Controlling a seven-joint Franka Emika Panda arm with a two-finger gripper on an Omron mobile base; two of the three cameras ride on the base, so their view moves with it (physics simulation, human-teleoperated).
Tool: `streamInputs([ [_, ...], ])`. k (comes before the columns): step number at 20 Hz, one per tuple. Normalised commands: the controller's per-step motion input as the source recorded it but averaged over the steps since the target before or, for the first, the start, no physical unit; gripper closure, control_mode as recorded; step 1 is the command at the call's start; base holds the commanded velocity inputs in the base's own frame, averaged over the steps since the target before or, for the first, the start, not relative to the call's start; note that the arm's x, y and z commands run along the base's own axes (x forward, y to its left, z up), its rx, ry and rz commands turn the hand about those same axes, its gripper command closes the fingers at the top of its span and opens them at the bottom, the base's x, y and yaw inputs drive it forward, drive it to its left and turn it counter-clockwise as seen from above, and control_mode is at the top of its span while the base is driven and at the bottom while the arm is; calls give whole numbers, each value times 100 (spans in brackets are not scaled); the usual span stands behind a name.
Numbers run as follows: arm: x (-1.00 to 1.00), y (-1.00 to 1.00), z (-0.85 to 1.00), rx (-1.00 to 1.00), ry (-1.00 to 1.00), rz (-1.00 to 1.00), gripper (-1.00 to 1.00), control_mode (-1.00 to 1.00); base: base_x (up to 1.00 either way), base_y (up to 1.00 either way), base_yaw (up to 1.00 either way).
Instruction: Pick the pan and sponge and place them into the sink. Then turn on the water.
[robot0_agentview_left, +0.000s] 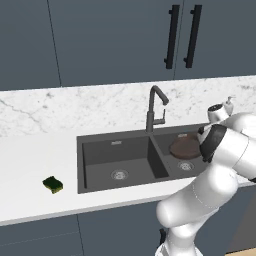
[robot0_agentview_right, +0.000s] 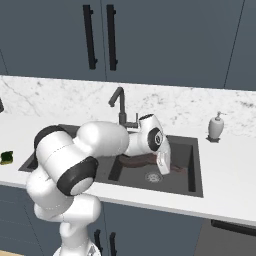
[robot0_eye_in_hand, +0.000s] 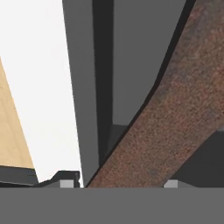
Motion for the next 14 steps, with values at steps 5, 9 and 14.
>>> streamInputs([
  [5, 23, 1, -24, 0, 2, 0, 100, -100, 0, 0, 0],
  [9, 13, 0, -29, -1, 5, 0, 100, -100, 0, 0, 0],
  [14, 18, 0, -34, -1, 6, 0, 100, -100, 0, 0, 0],
])
